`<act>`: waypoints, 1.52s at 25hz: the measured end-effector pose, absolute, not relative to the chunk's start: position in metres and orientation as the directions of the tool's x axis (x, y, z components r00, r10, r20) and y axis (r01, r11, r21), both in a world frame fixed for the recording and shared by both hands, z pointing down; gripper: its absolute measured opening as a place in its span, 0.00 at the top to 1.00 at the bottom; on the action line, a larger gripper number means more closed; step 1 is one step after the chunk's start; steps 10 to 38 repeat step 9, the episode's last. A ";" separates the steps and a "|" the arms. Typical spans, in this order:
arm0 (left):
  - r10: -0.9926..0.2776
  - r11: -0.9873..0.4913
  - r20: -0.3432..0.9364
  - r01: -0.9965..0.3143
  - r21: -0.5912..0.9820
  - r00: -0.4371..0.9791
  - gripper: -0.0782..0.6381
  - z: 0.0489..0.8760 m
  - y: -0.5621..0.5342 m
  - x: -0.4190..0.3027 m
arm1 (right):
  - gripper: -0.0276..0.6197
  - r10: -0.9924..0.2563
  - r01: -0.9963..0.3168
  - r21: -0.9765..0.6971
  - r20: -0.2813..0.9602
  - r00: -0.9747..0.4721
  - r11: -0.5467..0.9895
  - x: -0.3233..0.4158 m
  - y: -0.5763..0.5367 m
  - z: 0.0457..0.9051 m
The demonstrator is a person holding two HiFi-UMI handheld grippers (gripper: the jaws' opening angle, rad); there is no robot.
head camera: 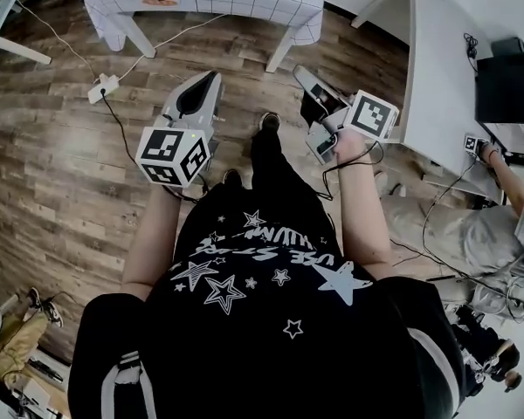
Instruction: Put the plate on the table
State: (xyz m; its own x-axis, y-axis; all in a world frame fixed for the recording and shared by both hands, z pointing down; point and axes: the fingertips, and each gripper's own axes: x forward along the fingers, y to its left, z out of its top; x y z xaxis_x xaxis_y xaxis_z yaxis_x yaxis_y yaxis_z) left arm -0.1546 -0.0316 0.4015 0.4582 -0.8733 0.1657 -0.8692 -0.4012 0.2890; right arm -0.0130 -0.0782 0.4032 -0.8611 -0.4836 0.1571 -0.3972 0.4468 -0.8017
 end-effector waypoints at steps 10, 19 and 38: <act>-0.862 -0.424 0.159 -0.856 0.295 0.482 0.88 0.394 -0.025 -0.147 | 0.94 -0.462 -0.422 -0.748 0.174 -0.870 0.512 -0.013 -0.063 0.389; -0.862 -0.424 0.159 -0.856 0.295 0.482 0.88 0.394 -0.025 -0.147 | 0.94 -0.462 -0.422 -0.748 0.174 -0.870 0.512 -0.013 -0.063 0.389; -0.862 -0.424 0.159 -0.856 0.295 0.482 0.88 0.394 -0.025 -0.147 | 0.94 -0.462 -0.422 -0.748 0.174 -0.870 0.512 -0.013 -0.063 0.389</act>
